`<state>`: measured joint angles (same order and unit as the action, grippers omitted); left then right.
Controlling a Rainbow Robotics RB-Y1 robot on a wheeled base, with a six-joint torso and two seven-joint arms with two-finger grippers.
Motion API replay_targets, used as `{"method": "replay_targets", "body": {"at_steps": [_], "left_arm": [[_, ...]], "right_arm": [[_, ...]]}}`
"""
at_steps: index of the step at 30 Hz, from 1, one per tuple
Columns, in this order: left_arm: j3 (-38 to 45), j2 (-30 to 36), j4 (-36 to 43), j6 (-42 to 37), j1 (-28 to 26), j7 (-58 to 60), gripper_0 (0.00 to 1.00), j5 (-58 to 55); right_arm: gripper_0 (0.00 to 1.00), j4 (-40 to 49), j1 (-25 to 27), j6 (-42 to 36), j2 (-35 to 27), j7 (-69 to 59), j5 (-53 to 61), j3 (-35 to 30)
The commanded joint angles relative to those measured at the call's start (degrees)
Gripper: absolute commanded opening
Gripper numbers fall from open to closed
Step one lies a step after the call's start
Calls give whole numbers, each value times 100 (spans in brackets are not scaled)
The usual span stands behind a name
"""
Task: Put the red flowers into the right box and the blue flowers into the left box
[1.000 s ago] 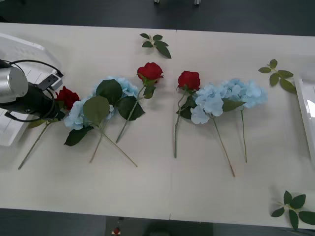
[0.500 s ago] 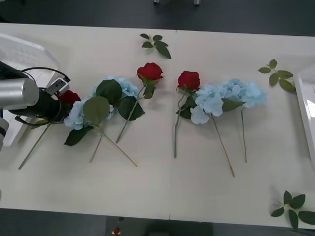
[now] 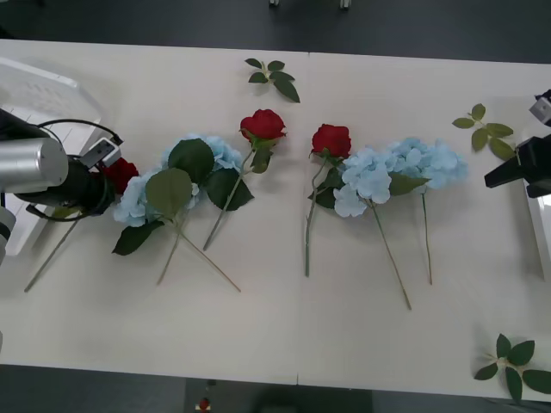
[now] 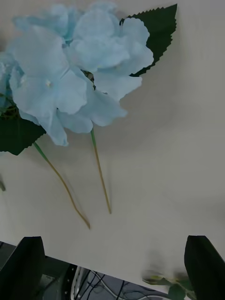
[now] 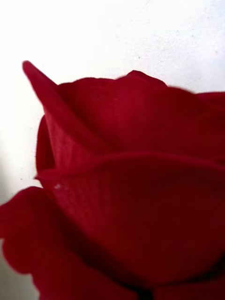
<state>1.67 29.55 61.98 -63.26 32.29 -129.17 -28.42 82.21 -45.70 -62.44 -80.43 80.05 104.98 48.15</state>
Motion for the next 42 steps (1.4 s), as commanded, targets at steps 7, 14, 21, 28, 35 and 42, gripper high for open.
{"method": "replay_targets", "body": {"at_steps": [7,14,21,28,35,42], "left_arm": [[26,139,7,68,93,-153,0,-102],[255,148,605,-617,102,-285,0,-120],[773,148,1537,-1988,93,-346,0,-76],[1371,139,2521,-3069,102,-355,0,-217],[1810,139,3549,-3781,102,-337,0,-568],[2056,139,4208,-3860,102,-249,0,-1201]], "right_arm": [[87,243,905,1507,414,-393,-171,-157],[87,146,1257,2227,968,-517,-505,-157],[87,-91,1292,2544,1416,-613,-988,-148],[87,-293,1266,2500,1486,-640,-1340,-157],[87,181,1046,1656,721,-587,-724,-376],[88,375,1046,-93,36,-429,14,-1712]]}}
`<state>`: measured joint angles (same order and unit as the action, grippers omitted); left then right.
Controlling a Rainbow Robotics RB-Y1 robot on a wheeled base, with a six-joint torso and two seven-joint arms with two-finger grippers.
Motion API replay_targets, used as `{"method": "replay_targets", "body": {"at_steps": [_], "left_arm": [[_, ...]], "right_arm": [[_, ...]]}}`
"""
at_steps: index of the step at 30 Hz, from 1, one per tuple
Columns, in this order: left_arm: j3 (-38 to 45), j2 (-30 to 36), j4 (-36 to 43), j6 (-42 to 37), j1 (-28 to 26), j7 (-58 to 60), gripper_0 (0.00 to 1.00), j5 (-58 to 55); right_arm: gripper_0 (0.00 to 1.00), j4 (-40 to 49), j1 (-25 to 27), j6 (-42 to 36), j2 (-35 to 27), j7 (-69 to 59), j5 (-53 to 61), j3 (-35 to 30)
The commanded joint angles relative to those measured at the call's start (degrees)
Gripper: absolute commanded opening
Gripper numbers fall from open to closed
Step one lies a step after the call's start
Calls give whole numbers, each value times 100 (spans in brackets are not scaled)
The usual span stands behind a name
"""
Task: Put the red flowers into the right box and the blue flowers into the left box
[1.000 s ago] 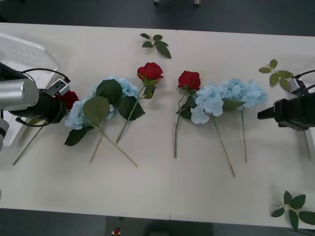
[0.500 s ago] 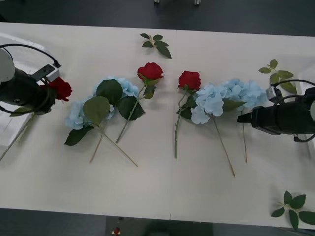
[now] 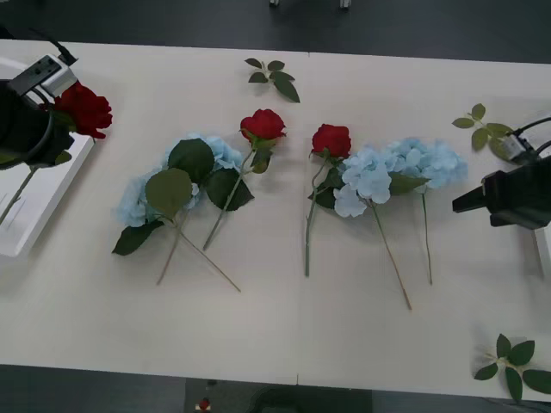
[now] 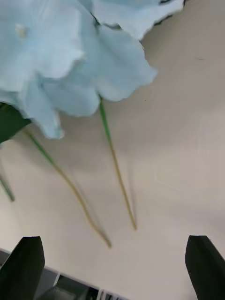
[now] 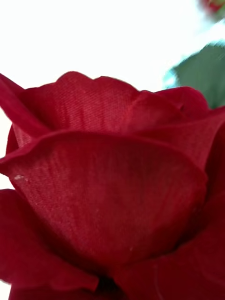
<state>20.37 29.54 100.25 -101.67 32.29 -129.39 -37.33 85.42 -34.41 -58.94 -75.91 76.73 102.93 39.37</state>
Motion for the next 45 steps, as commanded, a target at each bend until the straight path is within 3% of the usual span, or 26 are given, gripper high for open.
{"method": "replay_targets", "body": {"at_steps": [1,4,8,17,23,26,36,45], "left_arm": [[213,139,398,-1,102,-218,0,-363],[398,139,592,122,128,-183,0,-539],[495,157,732,174,234,-104,0,-486],[468,403,750,464,374,265,0,-29],[354,763,697,658,401,792,0,68],[319,869,583,790,392,827,0,103],[-33,1484,-911,2099,585,845,0,287],[-270,1528,-2432,2626,1367,784,0,498]], "right_arm": [[88,45,-83,-584,-442,-79,245,-949],[89,-43,-83,-1208,-609,141,536,-1538],[88,-341,-75,-1542,-767,1073,1230,-1854],[88,-851,330,-1173,-574,5001,3146,-1845],[89,-702,681,-821,-178,6821,3998,-1837],[88,-605,743,-830,15,6926,4148,-1801],[91,-368,1033,-312,1544,6917,4385,-1670],[92,-385,1033,-65,1755,6917,4341,-1529]]}}
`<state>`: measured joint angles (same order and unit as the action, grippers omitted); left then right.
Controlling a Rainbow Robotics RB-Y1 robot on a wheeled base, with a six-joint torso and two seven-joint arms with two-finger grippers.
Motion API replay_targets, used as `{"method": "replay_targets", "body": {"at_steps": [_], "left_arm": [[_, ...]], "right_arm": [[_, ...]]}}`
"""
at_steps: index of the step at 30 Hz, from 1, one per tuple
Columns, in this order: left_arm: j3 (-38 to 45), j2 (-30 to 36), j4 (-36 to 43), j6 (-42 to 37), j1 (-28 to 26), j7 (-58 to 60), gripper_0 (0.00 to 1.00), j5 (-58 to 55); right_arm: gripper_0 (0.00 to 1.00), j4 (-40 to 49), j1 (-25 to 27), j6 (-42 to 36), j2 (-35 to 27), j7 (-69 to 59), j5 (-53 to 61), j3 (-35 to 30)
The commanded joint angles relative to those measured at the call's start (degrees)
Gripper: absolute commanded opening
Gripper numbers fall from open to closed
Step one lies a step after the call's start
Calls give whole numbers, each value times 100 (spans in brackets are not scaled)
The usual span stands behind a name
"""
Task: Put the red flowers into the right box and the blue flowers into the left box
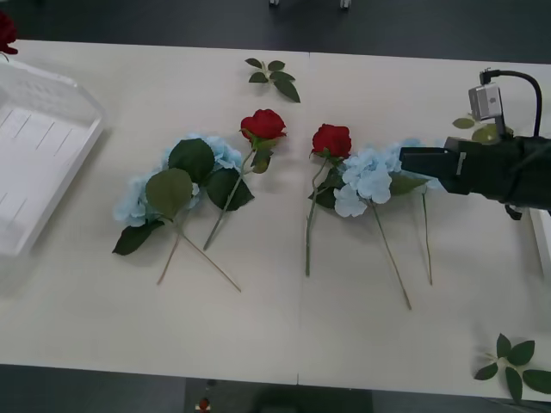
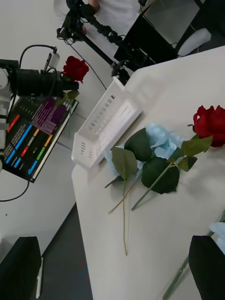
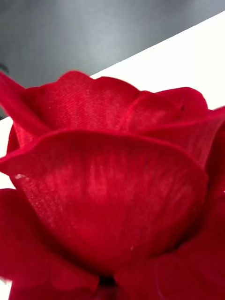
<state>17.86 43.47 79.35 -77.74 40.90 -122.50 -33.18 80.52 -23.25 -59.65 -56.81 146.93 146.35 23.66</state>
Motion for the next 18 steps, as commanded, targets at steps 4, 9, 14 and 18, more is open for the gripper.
{"method": "replay_targets", "body": {"at_steps": [4,9,14,18], "left_arm": [[-178,136,-913,558,762,77,0,189],[-213,127,-1660,813,1166,60,0,708],[-99,136,-2126,813,1421,60,0,1174],[-46,136,-2662,822,1746,68,0,1578]], "right_arm": [[92,104,-83,6,-234,-112,-1,43],[92,60,-83,6,-260,-129,-1,43],[92,16,-83,6,-269,-138,8,43],[92,-10,-92,6,-295,-147,51,43]]}}
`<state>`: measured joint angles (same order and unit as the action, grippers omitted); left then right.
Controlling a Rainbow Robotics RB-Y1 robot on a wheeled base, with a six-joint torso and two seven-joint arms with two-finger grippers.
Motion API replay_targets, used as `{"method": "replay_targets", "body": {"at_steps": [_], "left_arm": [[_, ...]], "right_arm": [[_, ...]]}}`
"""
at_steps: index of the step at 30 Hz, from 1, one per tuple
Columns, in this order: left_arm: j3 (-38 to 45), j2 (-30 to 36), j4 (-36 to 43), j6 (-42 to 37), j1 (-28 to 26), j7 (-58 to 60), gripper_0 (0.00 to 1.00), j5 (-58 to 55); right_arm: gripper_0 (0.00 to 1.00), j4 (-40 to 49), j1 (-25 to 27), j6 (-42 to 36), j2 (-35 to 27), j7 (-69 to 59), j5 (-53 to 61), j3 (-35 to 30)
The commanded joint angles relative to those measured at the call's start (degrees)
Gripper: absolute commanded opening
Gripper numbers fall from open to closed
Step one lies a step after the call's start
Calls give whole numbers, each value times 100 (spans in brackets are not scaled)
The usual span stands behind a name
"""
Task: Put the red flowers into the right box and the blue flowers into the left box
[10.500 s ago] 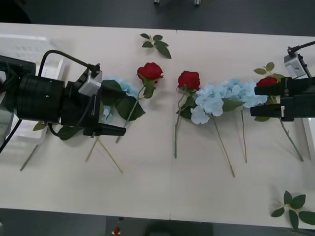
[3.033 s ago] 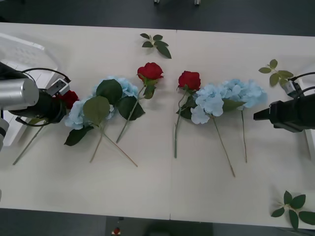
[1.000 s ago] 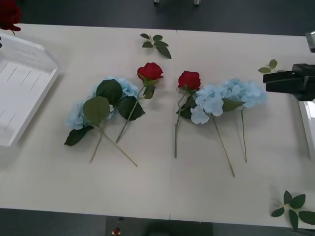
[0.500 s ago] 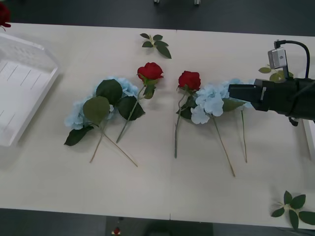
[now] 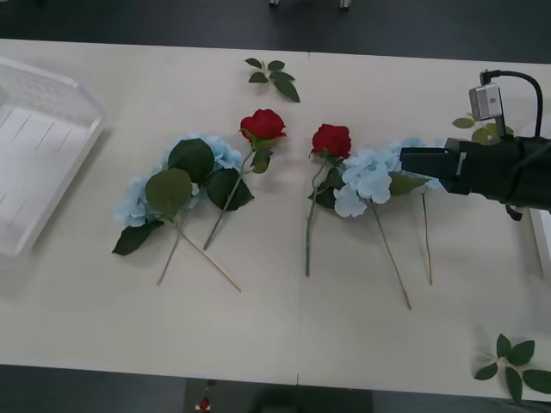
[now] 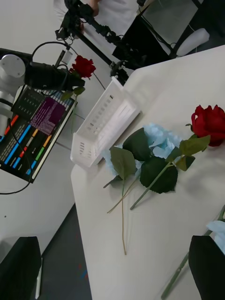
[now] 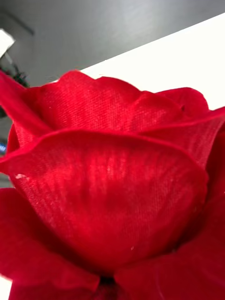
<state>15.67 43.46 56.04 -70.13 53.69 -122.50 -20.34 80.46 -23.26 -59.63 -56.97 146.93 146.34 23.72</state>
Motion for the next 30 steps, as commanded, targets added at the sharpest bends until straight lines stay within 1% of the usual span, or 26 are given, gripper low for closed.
{"method": "replay_targets", "body": {"at_steps": [1,2,5,8,18,23,27,30], "left_arm": [[182,136,-427,70,519,69,0,355],[208,145,-647,175,634,95,0,505],[261,145,-919,527,765,112,0,847],[235,154,-945,588,765,112,0,1138],[182,-13,-1772,623,695,86,0,1058],[164,-154,-1780,843,484,112,0,988],[164,-145,-1763,870,502,112,0,909],[235,-145,-1587,711,519,60,0,470]], "right_arm": [[92,-13,-100,4,-289,-147,52,37],[92,-13,-100,4,-306,-147,70,37],[92,-13,-100,4,-315,-164,167,37],[92,-13,-100,4,-324,-173,237,37],[92,-57,-144,31,-350,-208,255,37],[92,-101,-170,31,-350,-226,272,37],[92,-92,-179,31,-377,-235,298,37],[92,-92,-197,31,-394,-252,316,37]]}}
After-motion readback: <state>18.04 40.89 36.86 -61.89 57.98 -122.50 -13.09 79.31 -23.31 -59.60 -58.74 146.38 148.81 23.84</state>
